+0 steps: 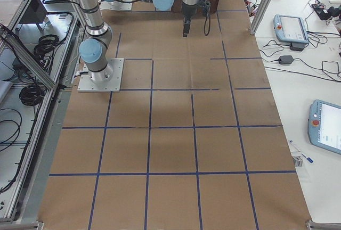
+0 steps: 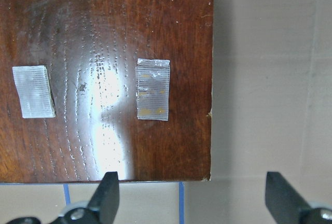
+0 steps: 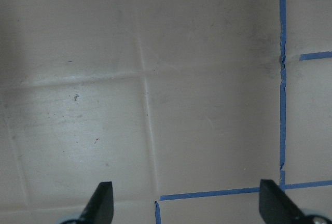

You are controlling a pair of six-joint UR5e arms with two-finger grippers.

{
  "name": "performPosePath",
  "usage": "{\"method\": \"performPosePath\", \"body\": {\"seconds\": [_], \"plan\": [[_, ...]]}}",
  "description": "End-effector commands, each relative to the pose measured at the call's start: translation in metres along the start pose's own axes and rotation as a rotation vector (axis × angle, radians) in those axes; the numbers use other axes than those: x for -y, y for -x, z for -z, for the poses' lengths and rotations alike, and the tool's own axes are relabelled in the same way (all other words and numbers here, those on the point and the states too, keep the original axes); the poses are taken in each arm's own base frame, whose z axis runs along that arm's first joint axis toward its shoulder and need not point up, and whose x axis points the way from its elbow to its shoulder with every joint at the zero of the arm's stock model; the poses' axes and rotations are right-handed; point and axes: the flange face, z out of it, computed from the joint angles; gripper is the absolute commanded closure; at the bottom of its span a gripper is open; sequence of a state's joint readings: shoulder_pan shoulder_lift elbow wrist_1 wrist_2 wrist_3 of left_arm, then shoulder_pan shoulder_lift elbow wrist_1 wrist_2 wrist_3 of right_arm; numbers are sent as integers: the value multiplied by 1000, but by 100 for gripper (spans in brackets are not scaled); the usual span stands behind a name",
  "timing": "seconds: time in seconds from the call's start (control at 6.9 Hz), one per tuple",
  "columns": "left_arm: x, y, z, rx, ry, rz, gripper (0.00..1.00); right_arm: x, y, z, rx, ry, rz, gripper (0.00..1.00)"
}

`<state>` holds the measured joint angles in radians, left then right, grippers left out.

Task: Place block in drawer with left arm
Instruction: 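Move the left gripper from above the cabinet down to the drawer handle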

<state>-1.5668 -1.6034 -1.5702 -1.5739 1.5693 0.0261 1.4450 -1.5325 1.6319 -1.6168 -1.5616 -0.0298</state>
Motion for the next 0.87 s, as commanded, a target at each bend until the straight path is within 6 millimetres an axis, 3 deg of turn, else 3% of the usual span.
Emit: {"method": "performPosePath", "body": {"seconds": [0.0,0.72], "plan": [[0,0,-1,-2,2,1,0,0,0,0,0,2,1,0],[1,6,7,-2,-14,11,0,0,0,1,0,-1,1,0]]}}
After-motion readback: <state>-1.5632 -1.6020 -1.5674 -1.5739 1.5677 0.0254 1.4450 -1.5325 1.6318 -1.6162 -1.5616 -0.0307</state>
